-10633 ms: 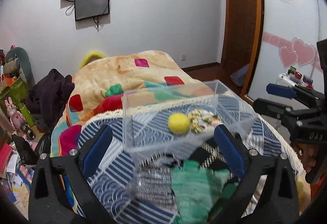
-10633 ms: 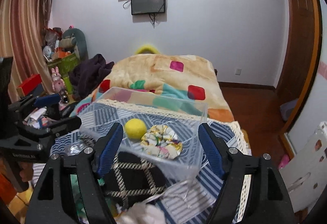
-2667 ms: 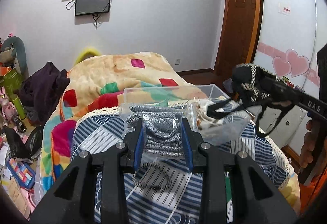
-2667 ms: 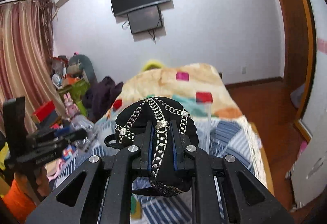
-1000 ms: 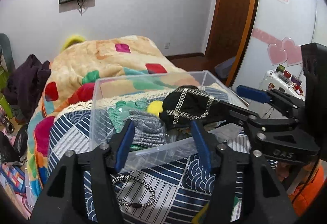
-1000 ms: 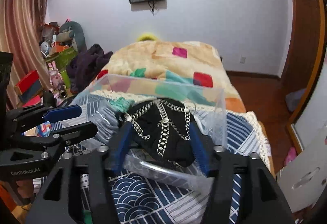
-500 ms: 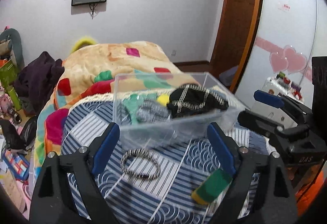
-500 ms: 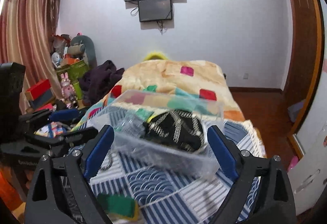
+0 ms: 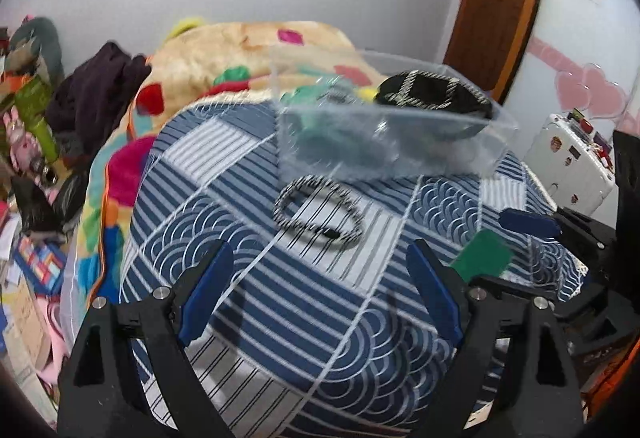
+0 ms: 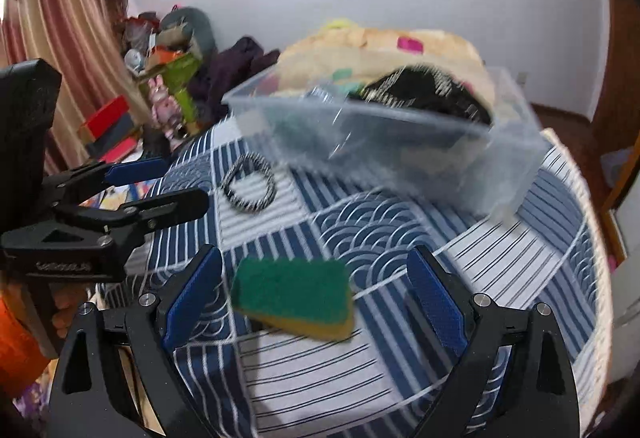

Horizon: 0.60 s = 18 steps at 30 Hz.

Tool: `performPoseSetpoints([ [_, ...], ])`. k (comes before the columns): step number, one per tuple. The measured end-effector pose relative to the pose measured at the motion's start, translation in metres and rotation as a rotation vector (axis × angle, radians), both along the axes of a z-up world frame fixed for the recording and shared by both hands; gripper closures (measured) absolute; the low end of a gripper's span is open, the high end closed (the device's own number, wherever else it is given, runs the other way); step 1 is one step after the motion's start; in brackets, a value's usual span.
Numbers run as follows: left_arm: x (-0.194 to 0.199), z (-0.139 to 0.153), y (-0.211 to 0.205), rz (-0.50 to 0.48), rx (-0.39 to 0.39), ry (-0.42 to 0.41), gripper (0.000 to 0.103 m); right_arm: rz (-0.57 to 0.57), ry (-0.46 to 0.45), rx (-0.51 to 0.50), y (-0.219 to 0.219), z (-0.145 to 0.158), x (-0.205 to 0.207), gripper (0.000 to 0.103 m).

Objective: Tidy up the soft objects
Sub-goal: 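Grasp the green-and-yellow sponge with the right tool while the left tool grasps the black-and-silver bracelet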

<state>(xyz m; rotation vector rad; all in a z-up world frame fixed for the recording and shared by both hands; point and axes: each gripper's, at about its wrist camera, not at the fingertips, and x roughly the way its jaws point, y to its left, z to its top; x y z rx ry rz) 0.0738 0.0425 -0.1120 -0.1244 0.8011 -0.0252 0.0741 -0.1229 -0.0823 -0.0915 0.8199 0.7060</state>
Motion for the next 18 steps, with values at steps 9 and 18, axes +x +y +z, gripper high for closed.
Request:
performPoseSetpoints([
  [9, 0.011, -0.019, 0.002, -0.010, -0.011, 0.055, 0.014, 0.054, 0.068, -0.041, 0.009, -0.020, -0.004, 0.040],
  [18, 0.045, -0.022, -0.001, -0.047, -0.015, 0.095, 0.014, -0.026, 0.019, 0.015, -0.015, -0.004, 0.002, 0.041],
])
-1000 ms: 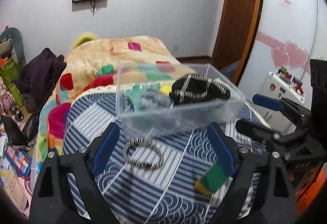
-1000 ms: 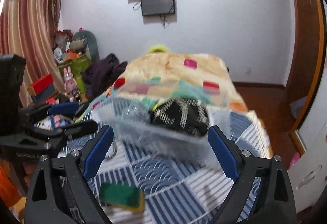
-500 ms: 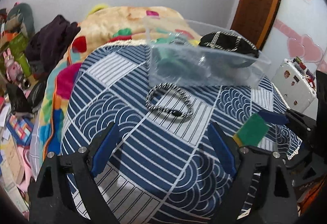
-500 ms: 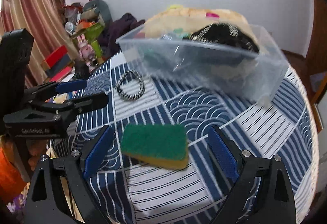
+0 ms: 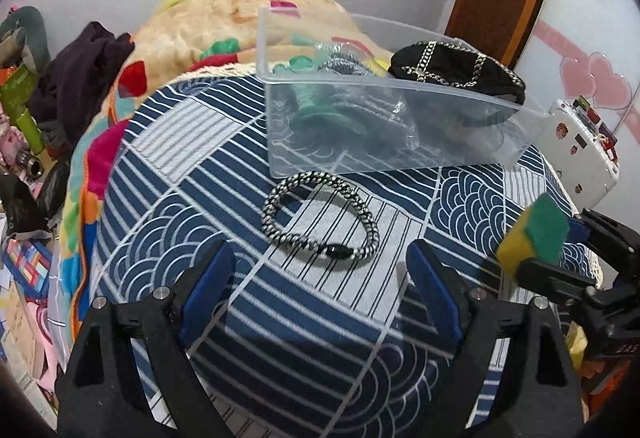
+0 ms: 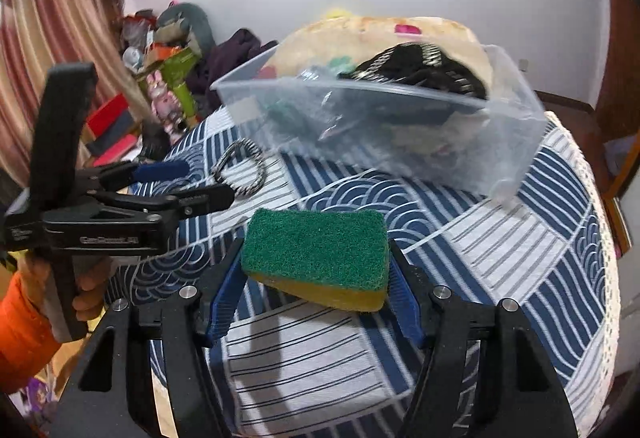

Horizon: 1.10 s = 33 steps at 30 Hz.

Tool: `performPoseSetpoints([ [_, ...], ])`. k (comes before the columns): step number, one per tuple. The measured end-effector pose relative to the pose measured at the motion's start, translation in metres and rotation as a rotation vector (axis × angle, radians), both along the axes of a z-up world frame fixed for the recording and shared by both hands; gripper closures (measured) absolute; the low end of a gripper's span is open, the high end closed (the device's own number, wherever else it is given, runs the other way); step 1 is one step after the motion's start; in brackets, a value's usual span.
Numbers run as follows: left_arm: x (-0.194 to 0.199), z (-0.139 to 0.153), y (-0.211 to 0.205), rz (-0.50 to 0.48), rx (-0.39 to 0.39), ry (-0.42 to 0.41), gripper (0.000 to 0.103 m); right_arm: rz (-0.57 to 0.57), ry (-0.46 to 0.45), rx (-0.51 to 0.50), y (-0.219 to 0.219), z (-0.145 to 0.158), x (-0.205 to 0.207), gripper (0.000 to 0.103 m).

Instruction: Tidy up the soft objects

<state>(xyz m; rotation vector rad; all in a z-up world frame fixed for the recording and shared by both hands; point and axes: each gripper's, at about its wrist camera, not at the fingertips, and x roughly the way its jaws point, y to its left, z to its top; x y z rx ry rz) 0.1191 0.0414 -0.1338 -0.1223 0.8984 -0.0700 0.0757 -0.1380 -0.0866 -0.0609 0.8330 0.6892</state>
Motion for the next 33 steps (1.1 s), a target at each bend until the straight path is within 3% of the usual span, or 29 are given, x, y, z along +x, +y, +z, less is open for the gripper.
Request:
performPoseSetpoints([
  [3, 0.006, -0.002, -0.005, -0.014, 0.032, -0.021, 0.016, -0.022, 0.007, 0.020, -0.008, -0.001, 0.002, 0.041],
  [5, 0.007, -0.003, -0.009, -0.029, 0.046, -0.024, 0.024, -0.018, 0.036, 0.046, -0.011, -0.004, 0.004, 0.041],
  [8, 0.004, -0.005, -0.016, -0.040, 0.087, -0.039, 0.041, -0.027, 0.041, 0.053, -0.011, -0.004, 0.003, 0.041],
  [10, 0.001, -0.005, -0.020, -0.056, 0.102, -0.052, 0.059, -0.032, 0.035, 0.056, -0.013, -0.002, 0.003, 0.041],
  [16, -0.013, -0.003, -0.028, -0.098, 0.105, -0.082, 0.089, -0.046, 0.019, 0.056, -0.019, 0.002, 0.006, 0.041],
  [27, -0.030, 0.030, -0.026, -0.092, 0.076, -0.167, 0.095, -0.086, -0.032, 0.083, -0.027, 0.018, 0.016, 0.041],
  [33, -0.031, 0.032, -0.020, -0.079, 0.058, -0.161, 0.095, -0.098, -0.070, 0.100, -0.030, 0.028, 0.018, 0.041],
])
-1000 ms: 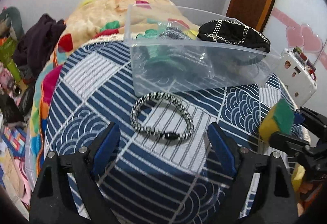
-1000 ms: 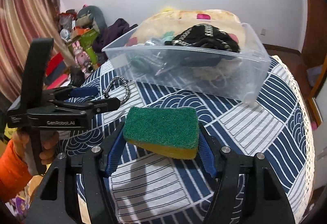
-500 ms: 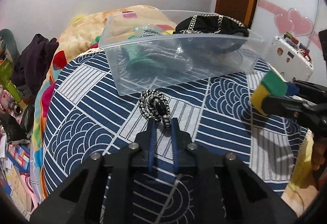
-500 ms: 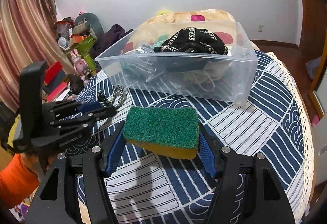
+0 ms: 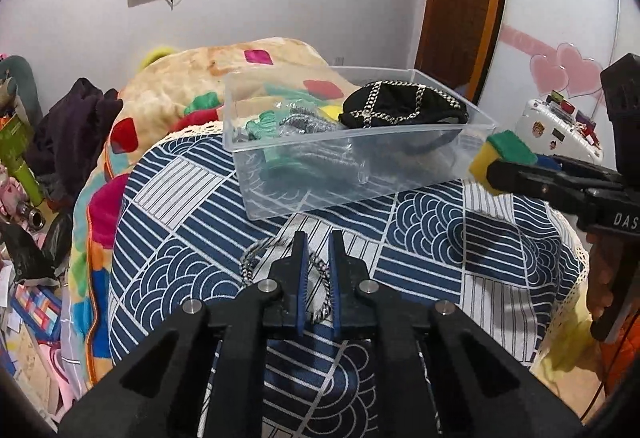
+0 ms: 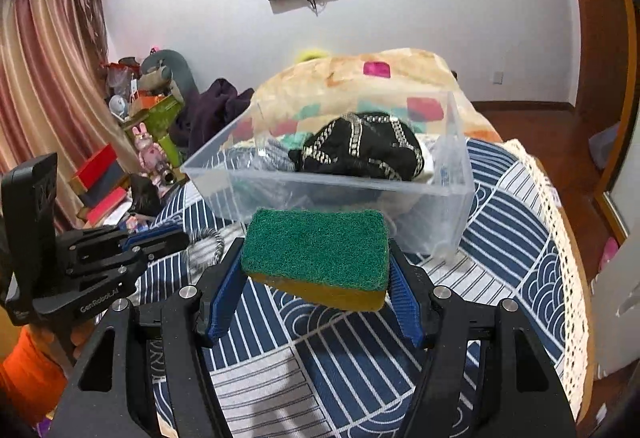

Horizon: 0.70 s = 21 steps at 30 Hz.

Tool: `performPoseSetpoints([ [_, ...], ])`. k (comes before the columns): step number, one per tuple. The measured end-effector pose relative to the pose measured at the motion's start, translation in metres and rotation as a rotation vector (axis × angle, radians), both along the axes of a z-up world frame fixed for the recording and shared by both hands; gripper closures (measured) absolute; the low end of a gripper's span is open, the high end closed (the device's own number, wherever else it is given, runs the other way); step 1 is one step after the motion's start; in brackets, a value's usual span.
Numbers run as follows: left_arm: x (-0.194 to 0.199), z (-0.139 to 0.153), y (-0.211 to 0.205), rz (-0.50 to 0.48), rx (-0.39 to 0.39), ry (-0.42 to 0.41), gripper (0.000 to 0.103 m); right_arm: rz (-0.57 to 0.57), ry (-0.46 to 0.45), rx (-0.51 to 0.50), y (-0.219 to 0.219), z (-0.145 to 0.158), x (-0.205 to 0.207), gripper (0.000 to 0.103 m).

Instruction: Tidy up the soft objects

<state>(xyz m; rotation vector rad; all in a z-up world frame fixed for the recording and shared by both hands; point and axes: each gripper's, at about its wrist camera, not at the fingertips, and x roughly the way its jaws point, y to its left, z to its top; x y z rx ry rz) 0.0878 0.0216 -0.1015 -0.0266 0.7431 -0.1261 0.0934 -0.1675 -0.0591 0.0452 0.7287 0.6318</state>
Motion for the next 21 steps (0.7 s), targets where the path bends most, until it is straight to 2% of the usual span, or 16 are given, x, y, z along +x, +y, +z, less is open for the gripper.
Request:
performPoseSetpoints([
  [2, 0.000, -0.002, 0.002, 0.018, 0.001, 0.012, 0.093, 0.001, 0.000, 0.000, -0.001, 0.000, 0.000, 0.041],
  [3, 0.001, -0.002, 0.005, 0.023, -0.005, 0.018, 0.087, 0.000, -0.001, 0.002, -0.001, 0.001, 0.001, 0.041],
  [4, 0.001, -0.003, 0.009, 0.029, -0.020, 0.021, 0.076, 0.000, 0.000, 0.003, -0.001, 0.002, 0.001, 0.041],
  [5, 0.000, -0.003, 0.012, 0.043, -0.030, 0.019, 0.069, 0.002, 0.001, 0.005, -0.002, 0.002, 0.001, 0.040],
  [7, -0.003, -0.002, 0.017, 0.070, -0.032, 0.005, 0.046, 0.005, 0.001, 0.004, -0.001, 0.003, 0.002, 0.040],
  [8, -0.004, -0.003, 0.019, 0.079, -0.026, 0.001, 0.043, 0.006, 0.002, 0.001, -0.001, 0.002, 0.002, 0.040],
  [13, 0.008, -0.016, 0.017, 0.052, 0.001, 0.063, 0.036, 0.008, 0.018, 0.000, 0.001, -0.001, 0.005, 0.040],
  [15, 0.017, -0.026, 0.013, 0.025, -0.002, 0.115, 0.026, 0.006, 0.017, 0.001, 0.000, 0.000, 0.006, 0.040],
  [17, 0.024, -0.035, 0.010, 0.021, -0.012, 0.152, 0.026, 0.003, 0.009, -0.001, 0.000, 0.002, 0.007, 0.040],
  [20, 0.027, -0.037, 0.004, 0.029, 0.022, 0.132, 0.027, -0.003, -0.003, 0.005, 0.000, 0.007, 0.009, 0.040],
  [21, 0.027, -0.037, 0.003, 0.028, 0.022, 0.129, 0.034, -0.005, -0.005, 0.010, 0.000, 0.009, 0.009, 0.040],
])
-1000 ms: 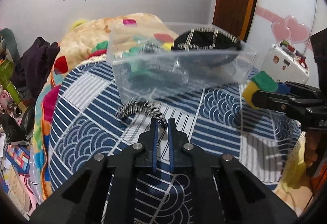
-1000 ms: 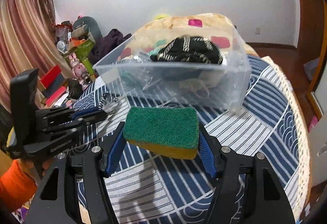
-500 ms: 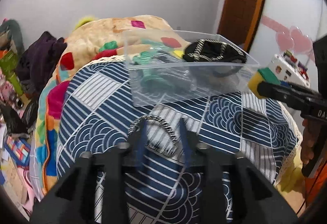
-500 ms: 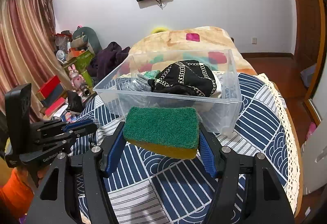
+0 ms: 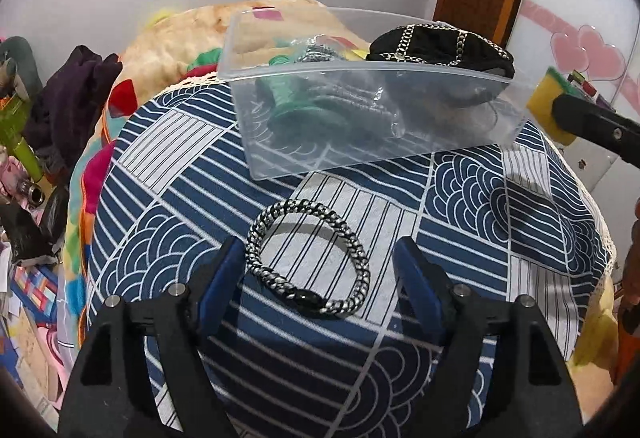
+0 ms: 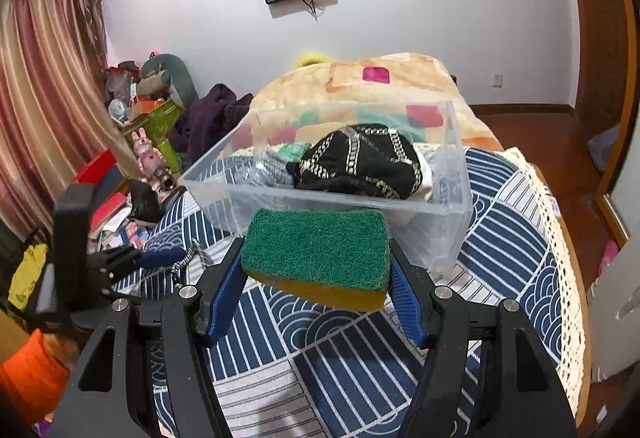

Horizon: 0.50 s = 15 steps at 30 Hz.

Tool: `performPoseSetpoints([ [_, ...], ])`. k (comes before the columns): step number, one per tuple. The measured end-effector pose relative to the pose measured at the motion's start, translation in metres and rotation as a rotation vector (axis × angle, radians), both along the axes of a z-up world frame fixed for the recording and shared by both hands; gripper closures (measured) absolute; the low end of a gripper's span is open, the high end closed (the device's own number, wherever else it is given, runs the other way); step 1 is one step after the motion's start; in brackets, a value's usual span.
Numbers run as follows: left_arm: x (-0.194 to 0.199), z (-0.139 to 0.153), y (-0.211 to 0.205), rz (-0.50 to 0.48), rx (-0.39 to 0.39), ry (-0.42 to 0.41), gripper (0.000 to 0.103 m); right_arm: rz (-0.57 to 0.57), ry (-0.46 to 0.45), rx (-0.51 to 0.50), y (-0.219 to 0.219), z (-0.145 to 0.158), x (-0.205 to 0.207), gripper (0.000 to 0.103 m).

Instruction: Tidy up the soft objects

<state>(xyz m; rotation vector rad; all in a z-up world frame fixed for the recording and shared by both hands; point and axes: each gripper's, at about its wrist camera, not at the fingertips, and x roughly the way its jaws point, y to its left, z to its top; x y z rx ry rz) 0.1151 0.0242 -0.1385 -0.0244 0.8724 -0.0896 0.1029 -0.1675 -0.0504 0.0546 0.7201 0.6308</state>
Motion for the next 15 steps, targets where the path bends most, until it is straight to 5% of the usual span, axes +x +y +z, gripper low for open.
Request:
performPoseSetpoints([
  [7, -0.003, 0.004, -0.004, -0.016, -0.003, -0.011, 0.090, 0.002, 0.000, -0.008, 0.001, -0.004, 0.000, 0.040],
  [15, -0.014, 0.032, -0.001, -0.031, -0.040, -0.079, 0.090, 0.004, -0.021, -0.006, 0.004, 0.003, 0.005, 0.040],
])
